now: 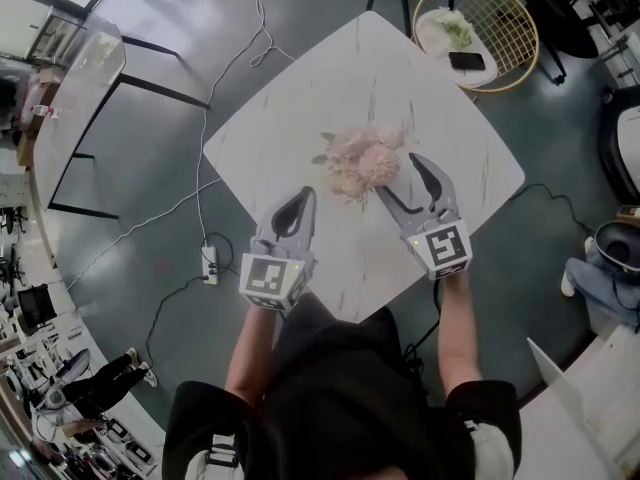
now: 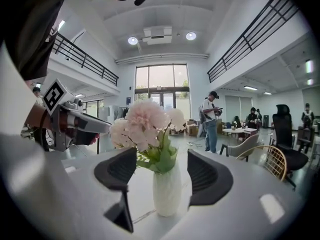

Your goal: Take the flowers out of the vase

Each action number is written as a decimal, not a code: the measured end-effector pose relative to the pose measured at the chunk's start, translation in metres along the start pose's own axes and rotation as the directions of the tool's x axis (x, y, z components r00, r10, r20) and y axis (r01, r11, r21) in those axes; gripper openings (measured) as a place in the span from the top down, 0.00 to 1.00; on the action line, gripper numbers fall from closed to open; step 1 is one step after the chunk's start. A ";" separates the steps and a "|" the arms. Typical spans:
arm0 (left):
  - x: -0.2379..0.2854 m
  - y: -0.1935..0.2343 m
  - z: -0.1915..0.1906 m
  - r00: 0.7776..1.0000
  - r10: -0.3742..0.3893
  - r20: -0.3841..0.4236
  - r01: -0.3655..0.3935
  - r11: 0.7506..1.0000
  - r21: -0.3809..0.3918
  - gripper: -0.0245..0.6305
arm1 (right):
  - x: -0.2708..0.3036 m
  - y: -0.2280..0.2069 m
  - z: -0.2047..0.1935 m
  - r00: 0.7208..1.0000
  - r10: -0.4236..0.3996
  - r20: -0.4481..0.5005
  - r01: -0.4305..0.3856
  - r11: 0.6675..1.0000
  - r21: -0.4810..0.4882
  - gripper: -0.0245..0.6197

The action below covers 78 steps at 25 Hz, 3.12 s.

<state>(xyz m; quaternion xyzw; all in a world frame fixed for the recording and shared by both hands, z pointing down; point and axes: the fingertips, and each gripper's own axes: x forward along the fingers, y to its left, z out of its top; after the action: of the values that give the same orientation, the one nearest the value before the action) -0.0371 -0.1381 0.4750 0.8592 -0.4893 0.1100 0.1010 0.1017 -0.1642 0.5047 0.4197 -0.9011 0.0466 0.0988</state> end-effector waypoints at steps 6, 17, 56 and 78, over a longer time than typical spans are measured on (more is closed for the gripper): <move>-0.002 0.007 -0.008 1.000 0.008 -0.008 -0.008 1.000 -0.008 0.95 | 0.005 0.007 -0.001 0.997 0.081 -0.003 -0.081 0.997 0.000 0.48; 0.000 0.009 -0.003 1.000 0.010 -0.015 -0.011 1.000 -0.024 0.95 | 0.007 0.009 0.008 0.993 0.113 0.027 -0.113 0.994 0.003 0.42; 0.001 0.030 0.000 0.999 0.040 -0.020 -0.041 0.999 -0.025 0.95 | 0.023 -0.018 0.015 0.996 0.071 0.050 -0.075 0.994 0.083 0.90; -0.017 0.032 -0.002 1.000 0.010 0.000 -0.010 1.000 -0.003 0.95 | 0.011 -0.020 0.026 0.991 0.011 0.135 -0.038 0.980 0.194 0.95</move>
<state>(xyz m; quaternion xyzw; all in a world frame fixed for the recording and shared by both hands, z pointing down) -0.0734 -0.1402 0.4739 0.8566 -0.4938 0.1098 0.1016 0.1065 -0.1894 0.4816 0.4184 -0.9018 0.1083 -0.0042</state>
